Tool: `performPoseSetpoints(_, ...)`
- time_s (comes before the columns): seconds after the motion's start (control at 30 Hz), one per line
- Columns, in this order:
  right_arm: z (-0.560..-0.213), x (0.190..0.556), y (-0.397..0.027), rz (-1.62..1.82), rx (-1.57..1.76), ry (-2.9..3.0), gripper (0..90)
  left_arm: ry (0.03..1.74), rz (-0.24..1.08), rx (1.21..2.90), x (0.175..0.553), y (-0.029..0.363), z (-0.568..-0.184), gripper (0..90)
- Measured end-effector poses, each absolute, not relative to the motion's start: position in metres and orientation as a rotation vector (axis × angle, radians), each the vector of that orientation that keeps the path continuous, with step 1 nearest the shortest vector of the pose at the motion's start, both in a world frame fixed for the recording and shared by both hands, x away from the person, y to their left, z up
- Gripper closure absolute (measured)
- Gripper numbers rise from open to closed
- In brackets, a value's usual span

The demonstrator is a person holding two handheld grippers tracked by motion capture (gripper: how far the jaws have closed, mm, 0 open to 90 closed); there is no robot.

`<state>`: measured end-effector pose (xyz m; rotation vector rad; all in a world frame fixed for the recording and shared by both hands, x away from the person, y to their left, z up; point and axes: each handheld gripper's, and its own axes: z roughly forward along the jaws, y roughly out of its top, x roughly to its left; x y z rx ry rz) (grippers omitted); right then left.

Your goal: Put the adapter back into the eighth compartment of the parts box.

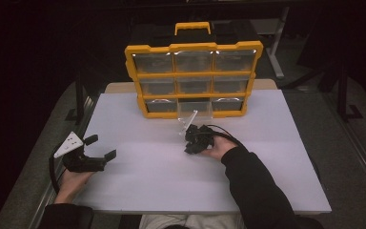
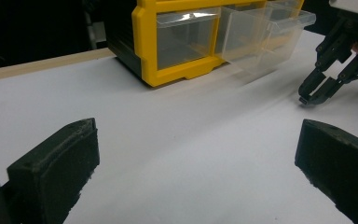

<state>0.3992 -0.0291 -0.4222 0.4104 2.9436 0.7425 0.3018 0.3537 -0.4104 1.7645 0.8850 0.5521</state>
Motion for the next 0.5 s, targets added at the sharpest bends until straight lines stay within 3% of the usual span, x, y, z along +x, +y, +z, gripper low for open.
performPoseSetpoints(0.5, -0.408, 0.396, -0.041, 0.760, 0.432, 2.931, 75.2, 0.886, 0.553, 1.770, 0.302, 0.353, -0.411, 0.0)
